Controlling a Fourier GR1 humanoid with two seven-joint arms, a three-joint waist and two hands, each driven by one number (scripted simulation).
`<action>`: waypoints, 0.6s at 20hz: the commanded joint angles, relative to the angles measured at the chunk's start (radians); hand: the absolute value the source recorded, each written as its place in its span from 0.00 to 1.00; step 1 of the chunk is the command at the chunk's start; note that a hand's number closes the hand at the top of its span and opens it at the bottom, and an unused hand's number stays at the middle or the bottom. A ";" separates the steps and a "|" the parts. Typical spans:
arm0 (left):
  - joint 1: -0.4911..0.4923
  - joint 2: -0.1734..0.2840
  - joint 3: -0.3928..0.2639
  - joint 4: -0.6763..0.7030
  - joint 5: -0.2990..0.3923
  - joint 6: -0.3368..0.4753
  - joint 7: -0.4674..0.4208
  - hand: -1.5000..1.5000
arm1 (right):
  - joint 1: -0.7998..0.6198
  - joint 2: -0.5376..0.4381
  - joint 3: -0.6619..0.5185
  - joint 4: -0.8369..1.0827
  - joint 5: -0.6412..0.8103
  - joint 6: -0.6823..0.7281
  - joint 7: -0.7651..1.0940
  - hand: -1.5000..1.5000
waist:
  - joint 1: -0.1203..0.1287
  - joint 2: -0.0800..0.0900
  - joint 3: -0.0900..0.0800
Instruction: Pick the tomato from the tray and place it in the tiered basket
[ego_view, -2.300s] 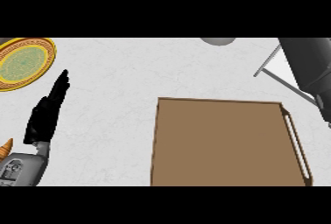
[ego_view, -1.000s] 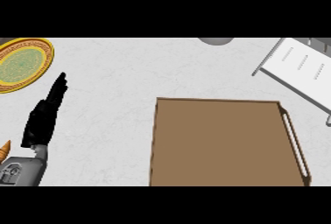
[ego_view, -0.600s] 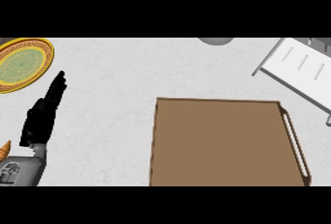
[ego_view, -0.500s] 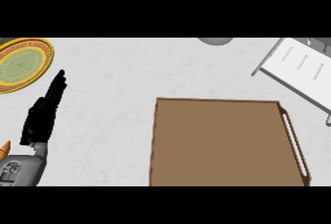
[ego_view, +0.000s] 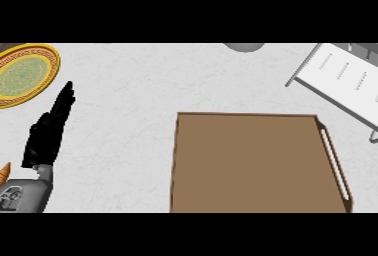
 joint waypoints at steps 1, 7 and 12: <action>0.003 0.009 0.031 0.046 0.013 -0.028 -0.034 0.50 | 0.016 -0.012 -0.012 -0.069 -0.016 -0.078 -0.032 0.00 | -0.004 0.001 0.000; 0.063 -0.007 0.025 -0.015 -0.027 0.006 -0.024 0.50 | 0.019 -0.067 0.014 -0.222 0.016 -0.020 0.159 0.00 | -0.019 -0.009 -0.001; 0.048 0.015 0.047 -0.012 -0.019 -0.007 0.022 0.50 | 0.153 -0.073 -0.057 -0.446 -0.106 0.092 0.238 0.00 | -0.068 -0.026 -0.001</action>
